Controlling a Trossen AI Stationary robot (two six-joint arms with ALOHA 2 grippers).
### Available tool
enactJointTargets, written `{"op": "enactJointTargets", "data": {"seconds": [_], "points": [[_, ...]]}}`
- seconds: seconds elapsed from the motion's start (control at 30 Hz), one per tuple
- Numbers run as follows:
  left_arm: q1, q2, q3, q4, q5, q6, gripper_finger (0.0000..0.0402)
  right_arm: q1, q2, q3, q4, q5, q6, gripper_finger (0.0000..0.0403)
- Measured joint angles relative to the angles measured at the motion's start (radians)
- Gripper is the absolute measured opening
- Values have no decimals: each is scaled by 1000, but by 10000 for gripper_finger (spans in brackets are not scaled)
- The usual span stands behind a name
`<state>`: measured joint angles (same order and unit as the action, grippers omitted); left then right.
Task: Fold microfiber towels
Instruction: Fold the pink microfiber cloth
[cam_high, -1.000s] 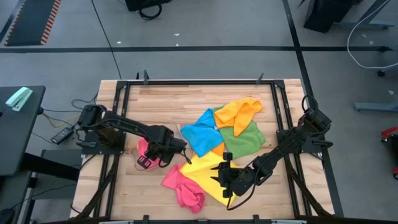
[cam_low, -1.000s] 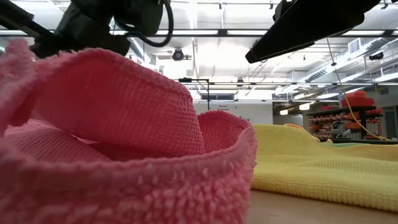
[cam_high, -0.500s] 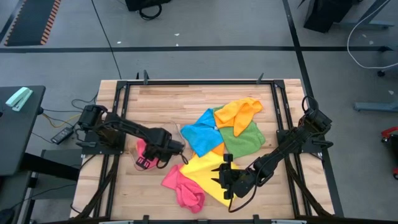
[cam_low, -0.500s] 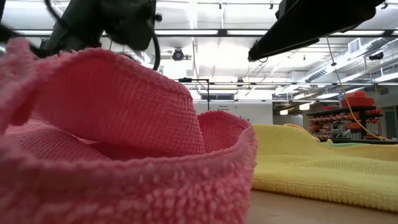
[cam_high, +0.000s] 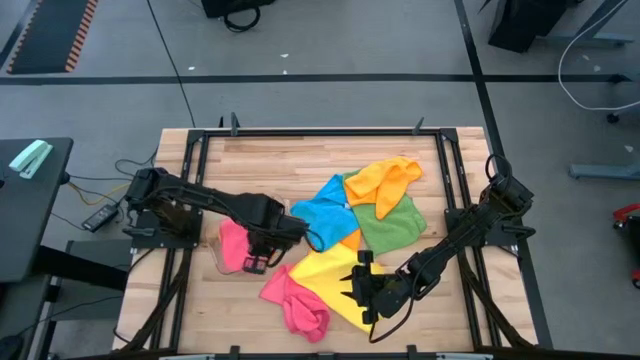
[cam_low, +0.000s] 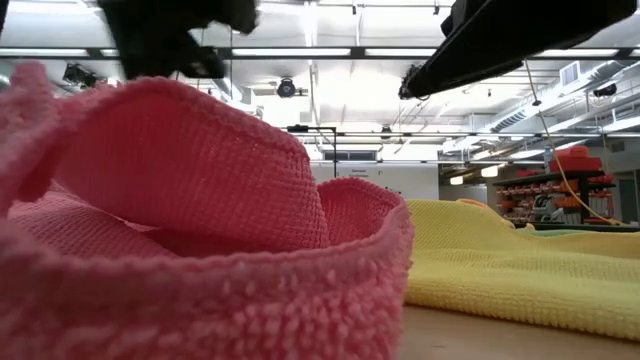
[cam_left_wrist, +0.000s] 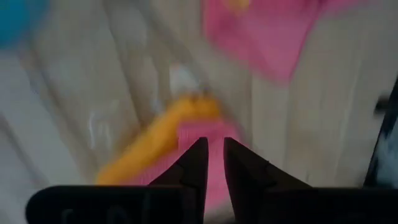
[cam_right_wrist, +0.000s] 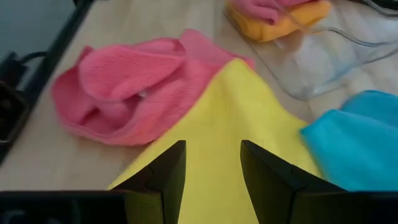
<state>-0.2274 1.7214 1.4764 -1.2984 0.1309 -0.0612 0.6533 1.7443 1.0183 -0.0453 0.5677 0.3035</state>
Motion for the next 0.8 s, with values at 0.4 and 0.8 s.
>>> {"op": "enactJointTargets", "data": {"seconds": [0.4,0.8], "points": [[-111,0,0,335,1,-31,70,-3,160,12,399,-181,-212,161],[-148,0,0,289,3,-162,56,-5,393,365,271,-250,-333,171]]}}
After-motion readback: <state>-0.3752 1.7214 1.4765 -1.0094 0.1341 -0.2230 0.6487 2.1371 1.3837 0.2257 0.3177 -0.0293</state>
